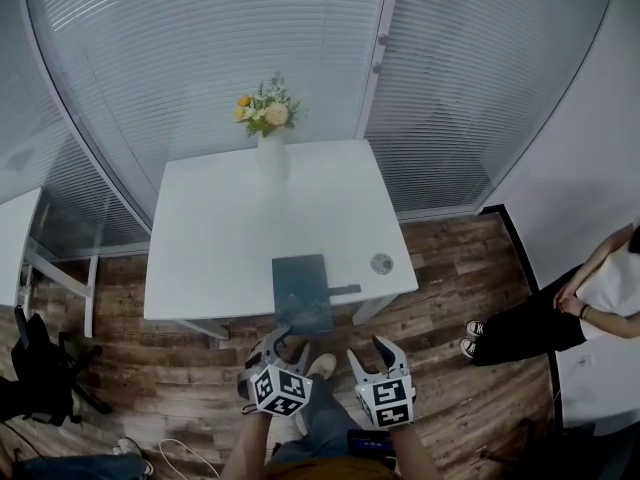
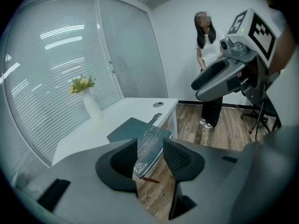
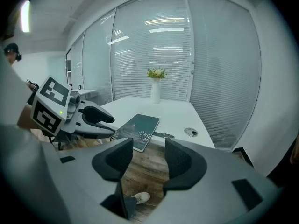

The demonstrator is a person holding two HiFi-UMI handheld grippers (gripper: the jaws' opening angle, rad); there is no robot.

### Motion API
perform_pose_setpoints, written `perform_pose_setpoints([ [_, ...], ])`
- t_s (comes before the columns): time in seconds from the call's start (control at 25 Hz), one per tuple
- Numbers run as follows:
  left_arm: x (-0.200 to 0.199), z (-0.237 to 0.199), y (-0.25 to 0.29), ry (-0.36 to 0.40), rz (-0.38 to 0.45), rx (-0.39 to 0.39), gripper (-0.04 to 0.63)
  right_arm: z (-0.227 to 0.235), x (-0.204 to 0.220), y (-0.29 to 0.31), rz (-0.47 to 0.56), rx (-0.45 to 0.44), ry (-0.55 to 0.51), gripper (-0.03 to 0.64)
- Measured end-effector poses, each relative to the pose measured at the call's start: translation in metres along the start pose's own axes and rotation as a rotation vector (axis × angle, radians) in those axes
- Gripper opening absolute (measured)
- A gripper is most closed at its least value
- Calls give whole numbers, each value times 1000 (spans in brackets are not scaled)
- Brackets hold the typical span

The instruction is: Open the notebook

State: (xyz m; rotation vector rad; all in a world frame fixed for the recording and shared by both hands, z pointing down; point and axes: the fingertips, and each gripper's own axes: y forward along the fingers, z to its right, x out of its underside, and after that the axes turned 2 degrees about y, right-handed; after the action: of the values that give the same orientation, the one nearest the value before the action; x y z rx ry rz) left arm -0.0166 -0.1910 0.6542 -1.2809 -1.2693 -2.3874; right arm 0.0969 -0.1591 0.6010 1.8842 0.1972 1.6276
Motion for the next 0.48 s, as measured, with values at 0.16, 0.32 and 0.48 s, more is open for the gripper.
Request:
perform_pose_setpoints([
  [0.16, 4, -1, 11, 42, -29, 11, 190, 5, 6, 12, -12, -9, -1, 213],
  [0.32, 9, 2, 26, 85, -59, 37, 190, 6, 7, 22, -33, -23, 9, 213],
  [0.48, 15, 6, 41, 121, -87, 61, 190, 10, 10, 33, -52, -34, 7, 213],
])
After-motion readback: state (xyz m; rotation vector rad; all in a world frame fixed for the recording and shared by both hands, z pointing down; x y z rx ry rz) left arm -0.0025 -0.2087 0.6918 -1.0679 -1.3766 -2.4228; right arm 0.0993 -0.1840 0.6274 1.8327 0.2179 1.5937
